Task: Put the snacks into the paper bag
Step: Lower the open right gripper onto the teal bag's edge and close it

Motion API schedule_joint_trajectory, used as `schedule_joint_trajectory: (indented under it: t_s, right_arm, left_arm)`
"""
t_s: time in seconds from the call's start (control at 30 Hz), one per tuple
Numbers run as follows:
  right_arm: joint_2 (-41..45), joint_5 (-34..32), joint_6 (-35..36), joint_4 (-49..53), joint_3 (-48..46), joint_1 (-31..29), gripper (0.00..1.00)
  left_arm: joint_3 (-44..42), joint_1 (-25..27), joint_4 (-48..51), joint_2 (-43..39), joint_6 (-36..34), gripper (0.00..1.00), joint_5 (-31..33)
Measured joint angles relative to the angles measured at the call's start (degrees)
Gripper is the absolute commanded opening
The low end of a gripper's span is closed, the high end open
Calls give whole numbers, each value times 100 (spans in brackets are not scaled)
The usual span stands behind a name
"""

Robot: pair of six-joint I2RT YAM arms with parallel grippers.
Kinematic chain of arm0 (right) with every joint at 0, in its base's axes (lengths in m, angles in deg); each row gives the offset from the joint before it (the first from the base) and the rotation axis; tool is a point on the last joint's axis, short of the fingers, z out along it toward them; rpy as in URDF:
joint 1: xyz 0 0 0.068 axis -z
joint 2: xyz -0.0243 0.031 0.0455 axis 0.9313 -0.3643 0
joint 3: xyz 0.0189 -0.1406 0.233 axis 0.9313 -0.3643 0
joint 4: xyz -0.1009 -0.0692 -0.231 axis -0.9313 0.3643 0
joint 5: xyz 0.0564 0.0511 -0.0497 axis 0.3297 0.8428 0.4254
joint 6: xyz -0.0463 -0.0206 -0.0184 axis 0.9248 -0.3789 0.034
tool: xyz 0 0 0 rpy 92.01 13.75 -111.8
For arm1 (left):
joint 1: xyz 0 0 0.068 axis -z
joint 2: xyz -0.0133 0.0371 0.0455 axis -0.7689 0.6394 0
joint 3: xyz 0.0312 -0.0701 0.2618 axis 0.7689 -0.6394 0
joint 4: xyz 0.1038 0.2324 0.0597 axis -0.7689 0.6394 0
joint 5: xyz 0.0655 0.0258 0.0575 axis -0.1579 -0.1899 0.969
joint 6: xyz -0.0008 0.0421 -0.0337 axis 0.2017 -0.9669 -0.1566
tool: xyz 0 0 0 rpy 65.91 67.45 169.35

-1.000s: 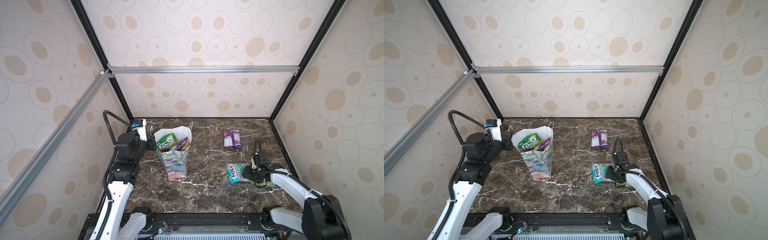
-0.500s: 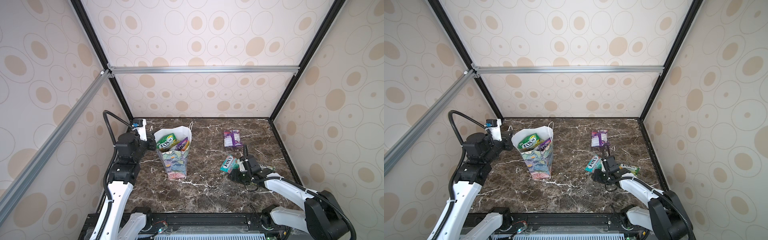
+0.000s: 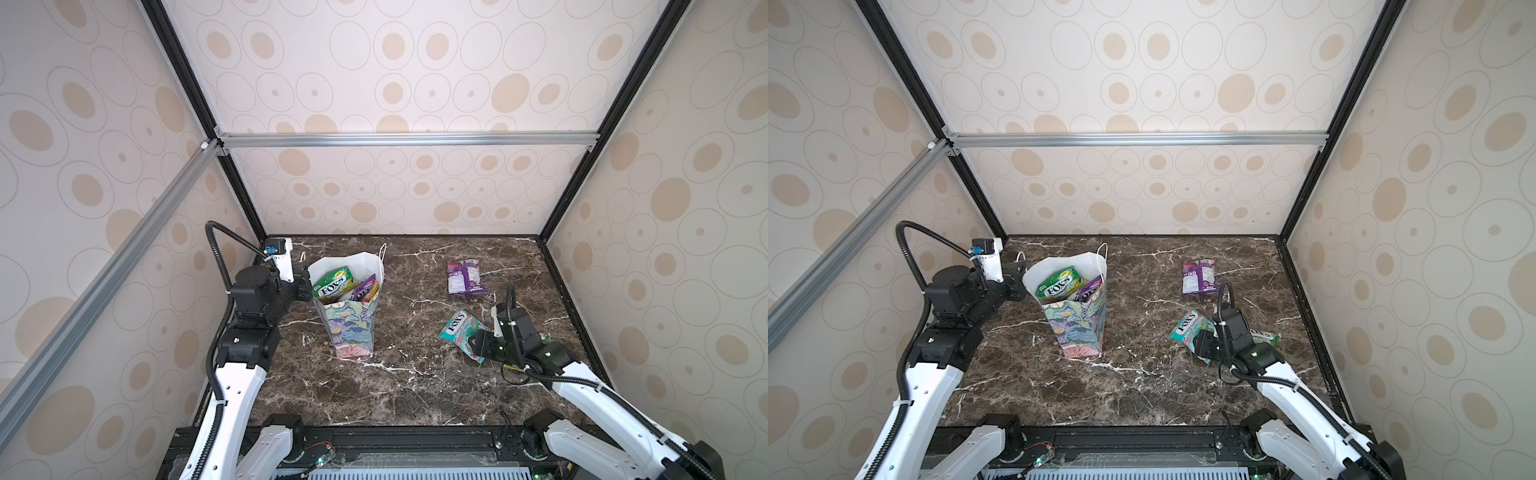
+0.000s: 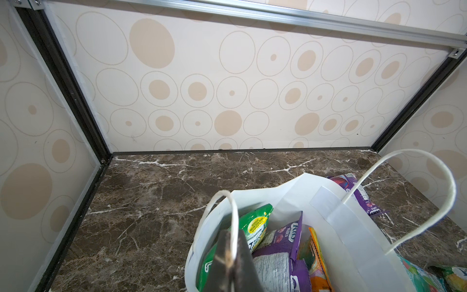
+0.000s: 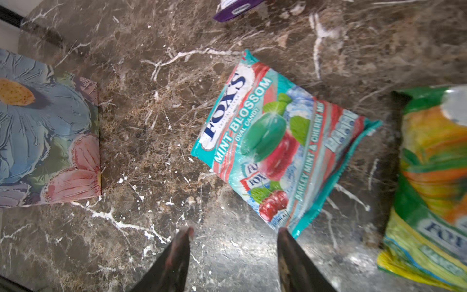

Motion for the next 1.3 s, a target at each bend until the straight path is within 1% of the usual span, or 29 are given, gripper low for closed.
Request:
schedule_joint_trajectory:
  t_s: [0.07,0.2,0.4,0.67,0.9,1.1,1.2,1.3]
  right_arm:
    - [92,-37,-48,109,-162,109,59]
    - [0,57,-160,85,-481,330,59]
    - [-275,245,-267,-205,-780,400,58]
    - [-391,411,-332,-684,-999,592,55]
    - [-533,675,-431,-1141,-1204,841,47]
    - [-699,726,-472,-1405,-1250,957,41]
    - [-811,769,-490,-1532,-1250,957,36]
    - [-931,809,-514,-1663,-1250,955,27]
  left_arm:
    - [0,0,0,0,0,4,-2]
    - [-2,0,0,0,0,4,0]
    - [-2,0,0,0,0,4,-2]
    - [-2,0,-2,0,0,4,0]
    - [-2,0,-2,0,0,4,0]
    - [-2,0,-2,0,2,4,-2]
    - [-2,0,0,0,2,4,-2]
    - [-2,0,-2,0,4,4,-2]
